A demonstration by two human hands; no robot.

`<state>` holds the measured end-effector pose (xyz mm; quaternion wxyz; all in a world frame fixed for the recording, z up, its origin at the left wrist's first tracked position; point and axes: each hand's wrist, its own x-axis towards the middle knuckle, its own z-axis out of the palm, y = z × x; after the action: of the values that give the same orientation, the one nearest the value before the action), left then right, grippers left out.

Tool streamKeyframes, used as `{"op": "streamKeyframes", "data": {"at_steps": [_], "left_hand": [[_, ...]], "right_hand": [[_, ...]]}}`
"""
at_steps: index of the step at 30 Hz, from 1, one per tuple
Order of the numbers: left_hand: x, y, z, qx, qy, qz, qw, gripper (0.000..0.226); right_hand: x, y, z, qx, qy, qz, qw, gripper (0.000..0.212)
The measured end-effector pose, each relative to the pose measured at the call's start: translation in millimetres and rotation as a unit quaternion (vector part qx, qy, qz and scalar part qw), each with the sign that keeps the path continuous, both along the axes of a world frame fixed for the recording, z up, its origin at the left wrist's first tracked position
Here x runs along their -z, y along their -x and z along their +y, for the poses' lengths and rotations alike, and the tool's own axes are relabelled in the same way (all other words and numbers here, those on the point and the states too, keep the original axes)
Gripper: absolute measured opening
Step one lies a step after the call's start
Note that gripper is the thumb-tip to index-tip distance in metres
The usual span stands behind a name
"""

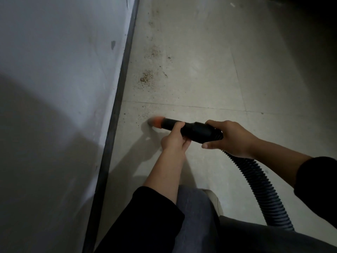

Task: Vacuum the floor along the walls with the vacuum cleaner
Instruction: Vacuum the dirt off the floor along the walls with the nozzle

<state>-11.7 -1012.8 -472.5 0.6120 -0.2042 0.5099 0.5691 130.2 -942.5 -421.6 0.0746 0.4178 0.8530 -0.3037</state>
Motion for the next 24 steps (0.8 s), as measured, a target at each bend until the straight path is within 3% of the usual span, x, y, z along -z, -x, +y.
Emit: {"op": "streamKeyframes", "data": {"at_steps": [14, 24], "left_hand": [[1, -5, 18, 0.01, -0.03, 0.0, 0.999, 0.037], [2, 9, 14, -0.036, -0.01, 0.012, 0.999, 0.038]], "right_hand": [[1, -3, 6, 0.038, -0.031, -0.005, 0.999, 0.032], [5, 15, 13, 0.003, -0.018, 0.009, 1.0, 0.036]]}}
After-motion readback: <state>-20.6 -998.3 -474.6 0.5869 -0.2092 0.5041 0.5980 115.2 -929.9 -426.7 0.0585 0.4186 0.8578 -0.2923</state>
